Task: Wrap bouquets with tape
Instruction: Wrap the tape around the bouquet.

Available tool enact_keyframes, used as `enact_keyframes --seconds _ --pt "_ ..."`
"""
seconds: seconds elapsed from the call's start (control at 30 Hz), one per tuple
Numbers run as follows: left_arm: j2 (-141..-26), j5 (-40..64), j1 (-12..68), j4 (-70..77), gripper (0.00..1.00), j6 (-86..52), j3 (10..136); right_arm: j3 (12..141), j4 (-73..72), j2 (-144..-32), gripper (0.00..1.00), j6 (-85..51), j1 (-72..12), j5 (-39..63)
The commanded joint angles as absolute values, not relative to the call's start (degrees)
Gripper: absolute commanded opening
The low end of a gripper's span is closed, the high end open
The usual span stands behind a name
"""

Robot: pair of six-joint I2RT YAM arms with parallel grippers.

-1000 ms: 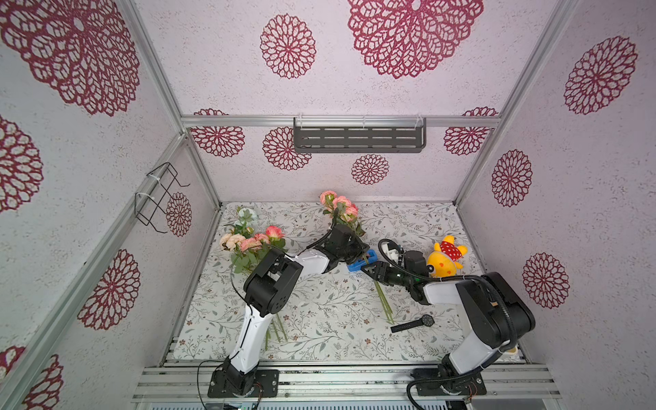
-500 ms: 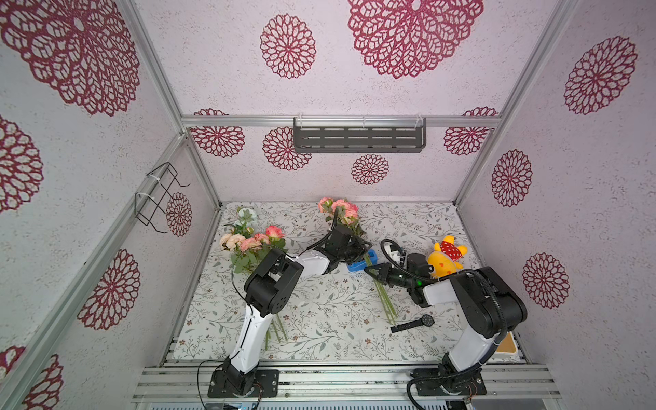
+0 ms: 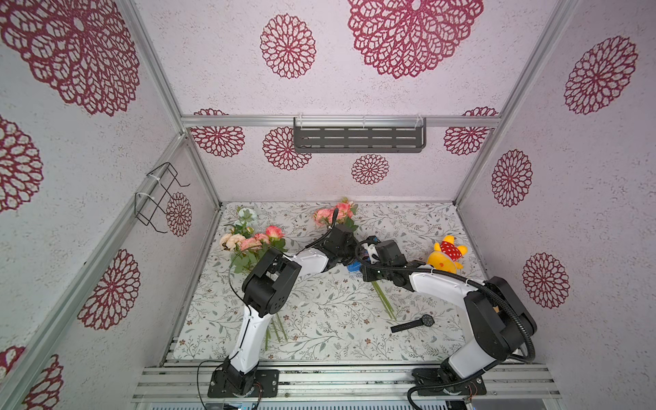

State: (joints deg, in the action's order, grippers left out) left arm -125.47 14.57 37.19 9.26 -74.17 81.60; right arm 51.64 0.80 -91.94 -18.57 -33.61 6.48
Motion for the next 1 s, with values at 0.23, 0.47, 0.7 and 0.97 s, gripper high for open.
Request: enact_keyframes --seconds 0.23,0.47,0.7,0.97 --pt "-121.9 13.8 36.7 8.8 0.0 -71.5 81.4 52.0 2.6 -85.6 0.48 -19.3 -29.0 12.5" --pt "-122.2 13.7 36.6 8.2 0.0 -71.0 81.8 51.7 1.1 -86.5 0.54 -23.6 -21.0 14.7" --pt "-121.8 13.5 36.6 7.3 0.0 -70.5 81.7 62.4 6.1 -98.0 0.46 -21.5 -18.9 15.1" --pt "-121.7 14.0 36.8 6.3 0.0 -69.8 82.5 67.8 11.9 -104.7 0.41 -18.8 -18.8 13.1"
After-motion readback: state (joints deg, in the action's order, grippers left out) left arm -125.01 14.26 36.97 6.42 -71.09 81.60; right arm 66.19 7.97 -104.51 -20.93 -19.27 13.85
